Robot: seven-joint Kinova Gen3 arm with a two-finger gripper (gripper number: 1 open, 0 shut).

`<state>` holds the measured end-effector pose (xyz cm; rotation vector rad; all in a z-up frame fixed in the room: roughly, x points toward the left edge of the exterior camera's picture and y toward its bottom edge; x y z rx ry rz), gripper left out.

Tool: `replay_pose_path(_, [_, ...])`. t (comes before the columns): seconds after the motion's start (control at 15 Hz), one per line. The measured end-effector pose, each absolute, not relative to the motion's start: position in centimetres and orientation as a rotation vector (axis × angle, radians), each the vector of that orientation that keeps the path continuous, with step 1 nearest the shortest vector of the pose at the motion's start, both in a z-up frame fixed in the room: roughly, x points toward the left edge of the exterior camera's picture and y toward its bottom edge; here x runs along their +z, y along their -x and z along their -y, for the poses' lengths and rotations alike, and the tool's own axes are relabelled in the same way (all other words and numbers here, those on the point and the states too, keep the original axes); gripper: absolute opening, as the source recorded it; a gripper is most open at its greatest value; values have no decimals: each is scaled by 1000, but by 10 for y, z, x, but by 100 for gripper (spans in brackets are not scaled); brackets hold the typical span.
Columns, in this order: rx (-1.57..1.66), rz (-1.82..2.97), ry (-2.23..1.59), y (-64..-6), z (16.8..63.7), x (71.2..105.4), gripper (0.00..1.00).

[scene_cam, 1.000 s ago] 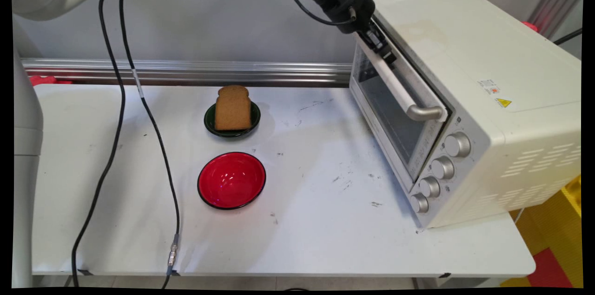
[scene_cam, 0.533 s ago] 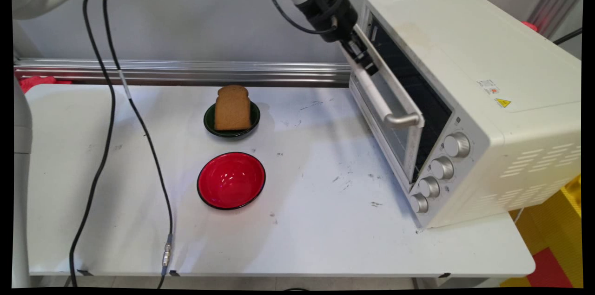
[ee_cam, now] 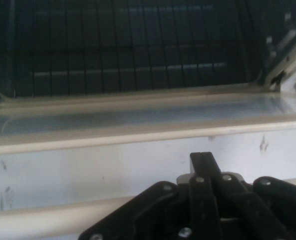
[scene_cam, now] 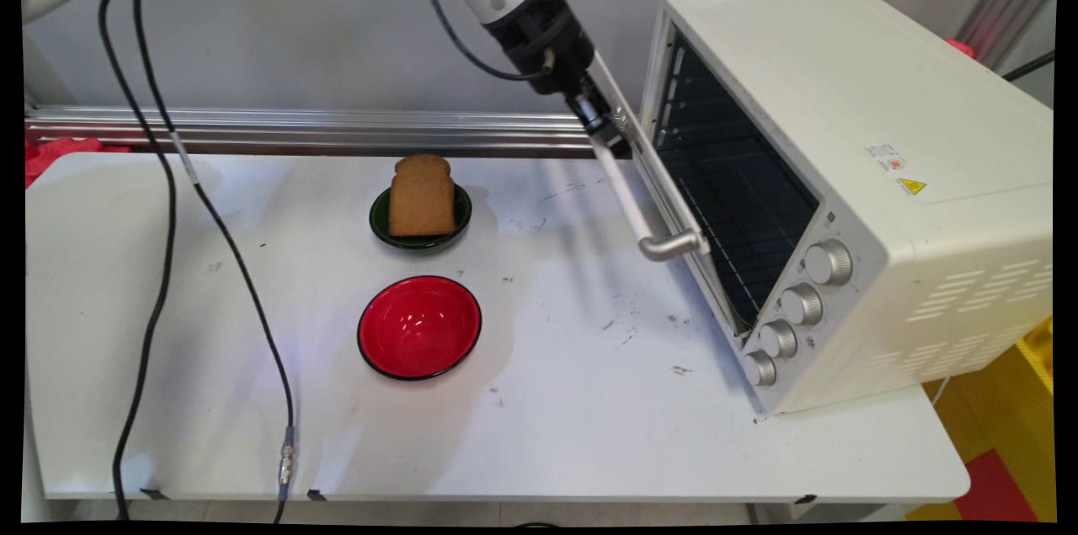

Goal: Open the oven

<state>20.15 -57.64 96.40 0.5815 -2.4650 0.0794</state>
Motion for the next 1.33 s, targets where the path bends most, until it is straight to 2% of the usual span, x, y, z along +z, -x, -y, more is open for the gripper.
replay_pose_path(1.33, [121, 2372, -552, -278, 548, 881, 0])
